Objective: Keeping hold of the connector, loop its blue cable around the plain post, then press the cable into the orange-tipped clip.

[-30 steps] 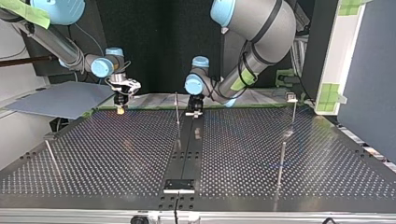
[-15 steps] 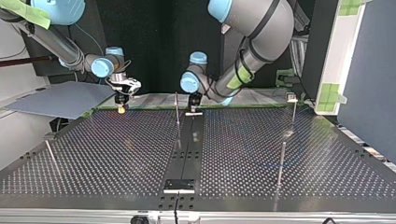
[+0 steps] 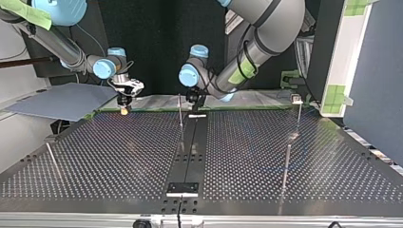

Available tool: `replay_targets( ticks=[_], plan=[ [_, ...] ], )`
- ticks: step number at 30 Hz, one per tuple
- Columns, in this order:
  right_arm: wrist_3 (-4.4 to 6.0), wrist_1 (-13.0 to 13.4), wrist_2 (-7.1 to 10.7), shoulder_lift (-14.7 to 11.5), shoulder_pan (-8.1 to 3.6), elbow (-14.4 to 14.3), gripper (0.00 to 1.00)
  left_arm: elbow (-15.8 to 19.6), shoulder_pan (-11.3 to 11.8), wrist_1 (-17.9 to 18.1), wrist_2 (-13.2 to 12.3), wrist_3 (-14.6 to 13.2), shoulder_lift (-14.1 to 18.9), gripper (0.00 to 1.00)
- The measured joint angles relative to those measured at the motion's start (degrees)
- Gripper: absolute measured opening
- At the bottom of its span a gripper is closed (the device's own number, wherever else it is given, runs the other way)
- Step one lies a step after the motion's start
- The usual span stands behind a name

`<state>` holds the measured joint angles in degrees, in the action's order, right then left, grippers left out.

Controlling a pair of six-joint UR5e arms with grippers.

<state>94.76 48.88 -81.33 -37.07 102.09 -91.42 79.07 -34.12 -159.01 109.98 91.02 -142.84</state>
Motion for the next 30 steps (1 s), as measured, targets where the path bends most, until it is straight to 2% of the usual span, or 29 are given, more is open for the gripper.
replay_targets(
  ticks=[4,12,30],
  plan=[
    [0.04,-0.07,0.15,0.07,0.00,0.01,0.00,1.72,-0.03,0.34,-0.61,-0.05,0.14,0.98],
    [0.09,-0.21,0.20,0.11,0.00,0.00,0.00,2.41,-0.33,0.24,-1.10,-0.06,0.16,0.98],
    [0.09,-0.92,0.40,0.29,0.00,-0.02,0.00,2.81,-3.30,-0.01,-0.32,-0.22,0.17,0.98]
  ],
)
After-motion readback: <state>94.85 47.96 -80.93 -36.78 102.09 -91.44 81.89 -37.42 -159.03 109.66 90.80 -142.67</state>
